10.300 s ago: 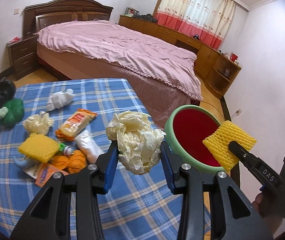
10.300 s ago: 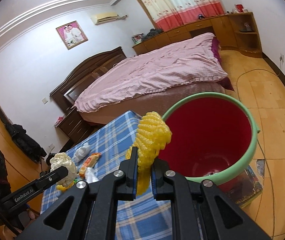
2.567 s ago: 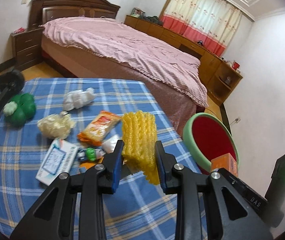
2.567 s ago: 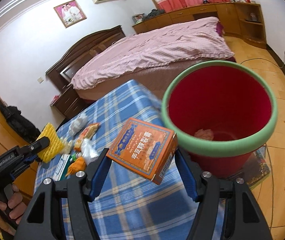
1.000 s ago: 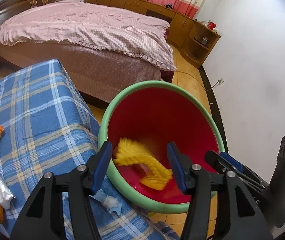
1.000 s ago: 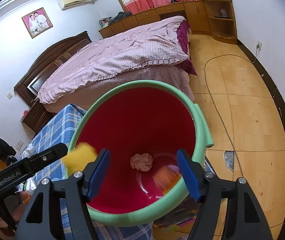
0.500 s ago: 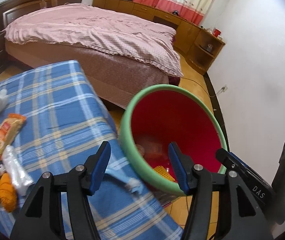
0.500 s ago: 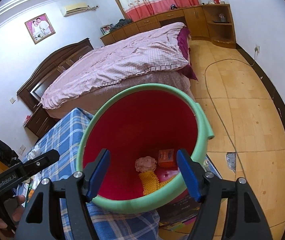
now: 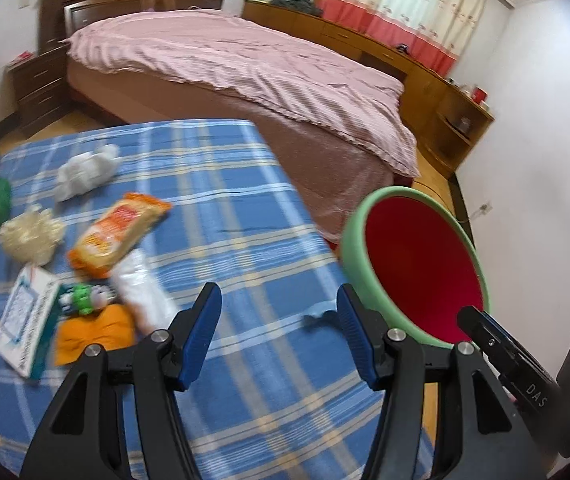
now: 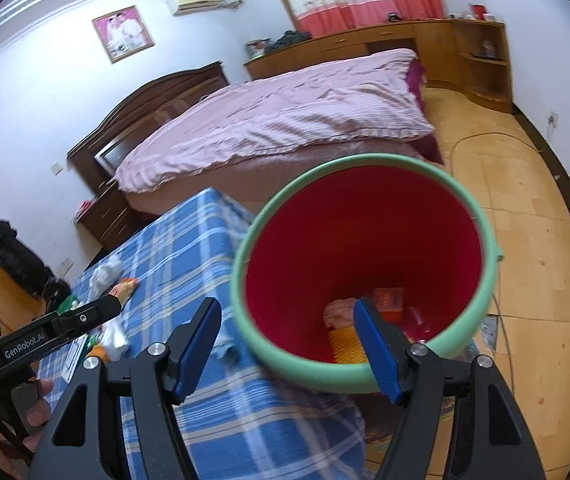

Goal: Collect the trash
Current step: 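Move both tools back toward the bed and lower the right tool to the blue plastic piece, then close the right tool on the blue curved plastic piece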

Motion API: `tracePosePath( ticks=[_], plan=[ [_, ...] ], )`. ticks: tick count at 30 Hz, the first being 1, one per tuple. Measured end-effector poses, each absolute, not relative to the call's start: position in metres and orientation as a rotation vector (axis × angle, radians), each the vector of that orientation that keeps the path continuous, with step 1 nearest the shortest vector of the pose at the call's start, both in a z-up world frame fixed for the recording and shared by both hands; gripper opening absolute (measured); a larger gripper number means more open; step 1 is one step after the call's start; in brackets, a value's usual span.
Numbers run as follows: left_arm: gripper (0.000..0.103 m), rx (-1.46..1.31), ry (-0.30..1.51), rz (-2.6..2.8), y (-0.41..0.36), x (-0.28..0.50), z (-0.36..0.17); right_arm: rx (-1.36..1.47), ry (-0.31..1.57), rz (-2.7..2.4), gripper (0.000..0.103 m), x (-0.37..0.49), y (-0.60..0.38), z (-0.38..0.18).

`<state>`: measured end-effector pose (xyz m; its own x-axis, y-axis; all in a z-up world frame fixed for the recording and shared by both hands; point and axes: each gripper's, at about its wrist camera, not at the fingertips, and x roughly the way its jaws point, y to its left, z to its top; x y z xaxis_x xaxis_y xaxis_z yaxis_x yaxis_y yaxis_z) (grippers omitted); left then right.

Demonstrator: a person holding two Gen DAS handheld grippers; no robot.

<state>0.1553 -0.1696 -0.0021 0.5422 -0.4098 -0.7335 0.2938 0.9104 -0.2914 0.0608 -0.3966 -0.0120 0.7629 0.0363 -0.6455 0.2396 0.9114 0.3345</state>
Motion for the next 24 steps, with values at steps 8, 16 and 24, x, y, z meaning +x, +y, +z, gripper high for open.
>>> tracePosePath(
  ticks=[8,16,24],
  plan=[
    [0.06,-0.15,0.892,-0.317,-0.125,0.15,-0.002,0.341,0.737,-0.019,0.069,0.082,-0.359,-0.017],
    [0.06,-0.178,0.887,-0.239,-0.086,0.141,-0.004,0.237,0.801,0.059,0.057,0.104,-0.327,-0.03],
    [0.06,-0.207,0.912,-0.196,-0.065,0.134,-0.017,0.14,0.857,0.09,0.046,0.121,-0.31,-0.044]
  ],
)
